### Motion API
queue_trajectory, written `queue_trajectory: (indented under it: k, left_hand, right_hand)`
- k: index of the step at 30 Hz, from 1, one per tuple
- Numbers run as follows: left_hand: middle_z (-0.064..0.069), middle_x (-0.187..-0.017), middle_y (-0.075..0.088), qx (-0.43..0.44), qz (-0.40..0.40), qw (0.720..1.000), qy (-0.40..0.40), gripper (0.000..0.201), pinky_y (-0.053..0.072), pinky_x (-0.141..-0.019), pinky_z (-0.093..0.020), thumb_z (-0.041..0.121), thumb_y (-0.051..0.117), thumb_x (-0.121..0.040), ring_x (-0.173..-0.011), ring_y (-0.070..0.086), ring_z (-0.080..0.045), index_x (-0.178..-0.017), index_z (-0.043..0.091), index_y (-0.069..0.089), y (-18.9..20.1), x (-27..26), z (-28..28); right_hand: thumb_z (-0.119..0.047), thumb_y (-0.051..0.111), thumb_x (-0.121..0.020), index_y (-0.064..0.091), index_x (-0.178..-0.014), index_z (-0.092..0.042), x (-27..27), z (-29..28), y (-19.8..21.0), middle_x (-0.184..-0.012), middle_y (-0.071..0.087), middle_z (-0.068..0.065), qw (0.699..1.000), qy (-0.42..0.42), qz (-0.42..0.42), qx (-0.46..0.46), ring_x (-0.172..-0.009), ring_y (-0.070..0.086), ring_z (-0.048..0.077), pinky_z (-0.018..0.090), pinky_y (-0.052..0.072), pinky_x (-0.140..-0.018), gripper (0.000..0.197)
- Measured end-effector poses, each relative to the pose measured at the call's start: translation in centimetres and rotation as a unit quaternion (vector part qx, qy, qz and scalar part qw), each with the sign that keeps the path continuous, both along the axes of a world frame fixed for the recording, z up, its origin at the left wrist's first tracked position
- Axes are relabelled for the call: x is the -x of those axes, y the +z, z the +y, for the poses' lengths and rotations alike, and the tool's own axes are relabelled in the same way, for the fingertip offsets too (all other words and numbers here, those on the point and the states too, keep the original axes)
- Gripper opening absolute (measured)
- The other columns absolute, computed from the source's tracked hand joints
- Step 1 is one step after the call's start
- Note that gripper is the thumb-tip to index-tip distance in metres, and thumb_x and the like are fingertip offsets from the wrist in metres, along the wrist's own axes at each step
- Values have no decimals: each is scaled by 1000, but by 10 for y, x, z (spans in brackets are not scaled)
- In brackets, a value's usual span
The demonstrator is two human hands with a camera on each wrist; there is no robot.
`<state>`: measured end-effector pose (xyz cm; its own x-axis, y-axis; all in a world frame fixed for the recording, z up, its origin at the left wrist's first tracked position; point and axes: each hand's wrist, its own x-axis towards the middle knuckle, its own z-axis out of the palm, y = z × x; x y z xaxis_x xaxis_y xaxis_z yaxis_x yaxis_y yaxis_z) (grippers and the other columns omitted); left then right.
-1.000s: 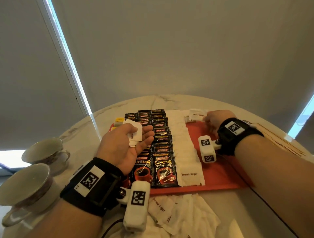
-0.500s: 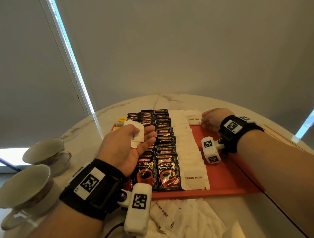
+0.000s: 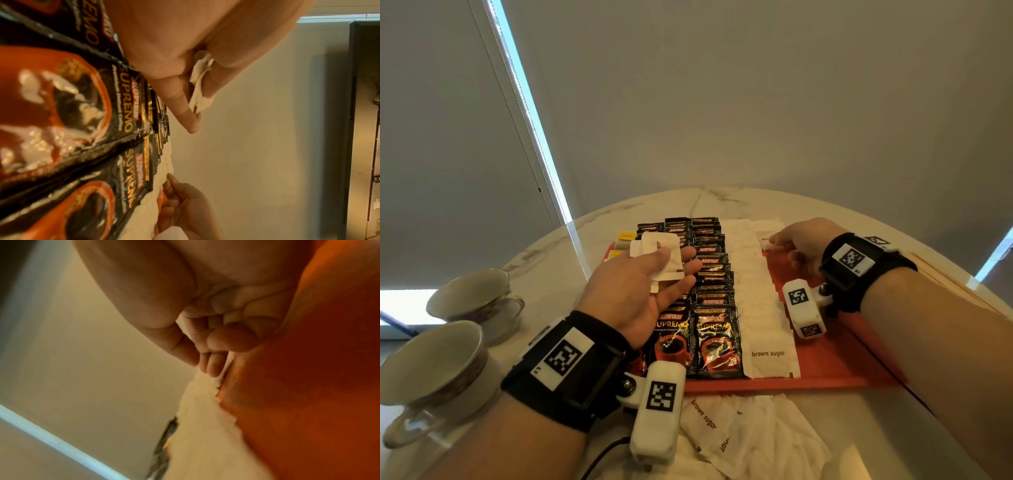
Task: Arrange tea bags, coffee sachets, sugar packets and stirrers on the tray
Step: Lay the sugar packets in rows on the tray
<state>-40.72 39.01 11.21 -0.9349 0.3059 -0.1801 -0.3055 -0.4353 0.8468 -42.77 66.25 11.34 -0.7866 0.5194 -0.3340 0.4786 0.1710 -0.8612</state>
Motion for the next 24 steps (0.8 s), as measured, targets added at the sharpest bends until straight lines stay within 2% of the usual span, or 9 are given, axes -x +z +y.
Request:
queue_trajectory:
  k: [2, 4, 7, 9, 13, 17, 20, 24]
  left_hand:
    - [-17, -107, 79, 6, 11, 1000, -6, 21, 66, -64, -29, 9, 54, -107, -96, 79, -27, -124, 5, 64, 2, -2, -1]
    - [-15, -104, 80, 16, 22, 1000, -9, 20, 64, -61, -26, 10, 61, -103, -94, 79, -25, -122, 5, 65, 3, -4, -2]
    - [-10, -90, 80, 53, 34, 998, -12, 21, 60, -52, -22, 10, 70, -96, -78, 78, -19, -117, 10, 66, 4, -7, -2]
    - [-6, -82, 79, 81, 37, 996, -20, 24, 55, -47, -19, 8, 75, -92, -68, 73, -13, -114, 13, 66, 5, -9, -3]
    - [-6, -82, 76, 84, 34, 995, -30, 22, 52, -45, -17, 3, 75, -91, -63, 68, -10, -109, 13, 67, 8, -12, -6]
    - [-8, -83, 79, 83, 32, 996, -13, 21, 55, -47, -18, 4, 73, -93, -64, 72, -11, -113, 8, 68, 8, -10, -5]
    - [-8, -86, 80, 83, 32, 996, 1, 17, 56, -48, -20, 8, 73, -95, -67, 73, -12, -111, 11, 69, 7, -11, -4]
    - [-8, -91, 81, 73, 22, 996, 38, 20, 58, -51, -27, 24, 73, -96, -72, 77, -18, -111, 11, 70, 7, -8, -4]
  right_hand:
    - [-10, 68, -91, 76, -104, -7, -12, -14, 5, -94, 72, 8, 997, -4, 65, 31, -56, 45, 16, 30, 44, -57, 15]
    - [-15, 69, -93, 78, -102, -9, -31, -38, 13, -96, 73, 6, 985, 19, 139, 103, -56, 45, 13, 26, 42, -50, 14]
    - [-32, 70, -92, 77, -108, -11, -54, -74, 18, -87, 69, -1, 960, 140, 167, 178, -58, 50, 9, 23, 41, -51, 27]
    - [-37, 72, -91, 77, -107, -13, -61, -93, 17, -86, 68, -2, 953, 188, 167, 169, -60, 53, 9, 24, 42, -53, 29]
    - [-17, 74, -90, 72, -95, -11, -67, -112, 7, -77, 66, 0, 943, 186, 209, 177, -58, 55, 10, 24, 48, -53, 8]
    - [-14, 72, -92, 71, -99, -7, -68, -114, 1, -75, 67, 2, 944, 151, 219, 194, -57, 57, 10, 25, 52, -53, 10]
    - [-13, 72, -91, 72, -99, -6, -70, -113, 2, -75, 68, 4, 944, 166, 204, 198, -58, 59, 10, 24, 55, -54, 10]
    - [-7, 73, -89, 71, -92, -4, -71, -111, 4, -73, 69, 6, 949, 160, 192, 194, -57, 60, 10, 22, 55, -53, 5]
